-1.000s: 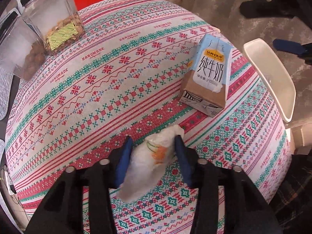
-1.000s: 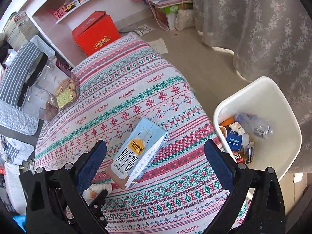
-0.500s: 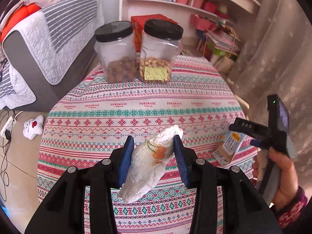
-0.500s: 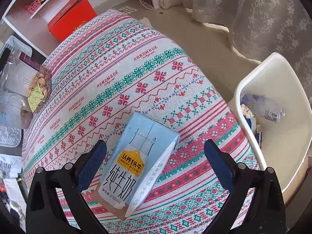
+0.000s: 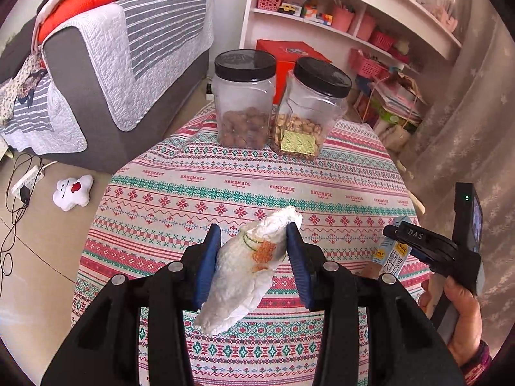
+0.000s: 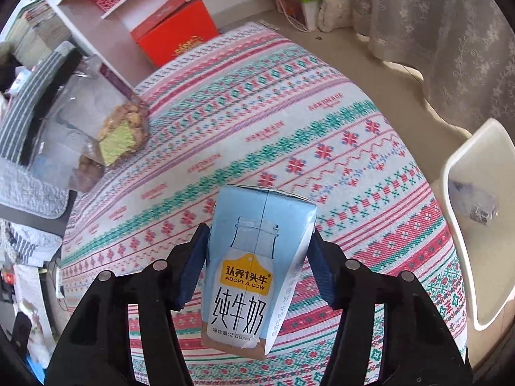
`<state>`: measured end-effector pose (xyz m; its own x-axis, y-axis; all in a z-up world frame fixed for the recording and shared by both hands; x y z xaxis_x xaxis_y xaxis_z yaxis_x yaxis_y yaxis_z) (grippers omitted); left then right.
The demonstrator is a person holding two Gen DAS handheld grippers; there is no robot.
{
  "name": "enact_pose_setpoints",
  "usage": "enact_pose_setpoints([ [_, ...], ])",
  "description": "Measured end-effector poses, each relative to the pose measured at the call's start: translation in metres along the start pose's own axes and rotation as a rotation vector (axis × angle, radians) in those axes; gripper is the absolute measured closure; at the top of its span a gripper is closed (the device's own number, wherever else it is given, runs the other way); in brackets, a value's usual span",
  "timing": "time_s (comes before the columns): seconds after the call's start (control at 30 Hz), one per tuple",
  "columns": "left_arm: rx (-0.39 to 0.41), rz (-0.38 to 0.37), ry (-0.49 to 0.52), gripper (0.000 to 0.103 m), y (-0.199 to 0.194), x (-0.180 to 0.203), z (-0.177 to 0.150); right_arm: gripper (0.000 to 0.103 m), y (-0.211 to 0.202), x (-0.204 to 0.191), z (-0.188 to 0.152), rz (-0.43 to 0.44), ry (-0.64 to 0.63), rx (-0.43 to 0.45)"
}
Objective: Collect trash
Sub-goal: 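Grasp the milk carton with the right gripper while the left holds the tissue, then carry the milk carton over the bin and open the right gripper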
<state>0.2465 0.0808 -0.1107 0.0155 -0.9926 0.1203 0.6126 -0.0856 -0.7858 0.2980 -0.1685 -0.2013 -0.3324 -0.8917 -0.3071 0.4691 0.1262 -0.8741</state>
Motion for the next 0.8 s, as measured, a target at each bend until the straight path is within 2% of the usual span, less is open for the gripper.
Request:
enact_pose_setpoints([
  [0.2, 0.077, 0.034, -0.049, 0.061, -0.017, -0.008, 0.014, 0.051, -0.057, -0.059, -0.005, 0.141, -0.135, 0.11],
  [0.4, 0.182, 0.048, -0.044, 0.061, -0.043, -0.004, 0.031, 0.051, -0.109, -0.091, -0.01, 0.241, -0.234, 0.225],
  [0.6, 0.249, 0.033, -0.047, 0.061, -0.064, 0.008, 0.042, 0.051, -0.143, -0.089, -0.011, 0.231, -0.293, 0.318],
  [0.8, 0.284, 0.031, -0.036, 0.061, -0.074, 0.023, 0.045, 0.051, -0.165, -0.072, -0.004, 0.207, -0.305, 0.385],
])
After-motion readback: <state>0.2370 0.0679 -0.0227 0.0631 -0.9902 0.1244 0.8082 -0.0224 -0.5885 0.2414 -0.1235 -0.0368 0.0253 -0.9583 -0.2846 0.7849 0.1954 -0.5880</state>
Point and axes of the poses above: each gripper's, at about its wrist camera, not at the fingertips, and y roughly the way its jaws point, x to its right, z to its top, the point moved 10 cm from there along y, roughly the way its jaws point, and after that the axes turned 3 degrees about y, right-handed, at the moved point
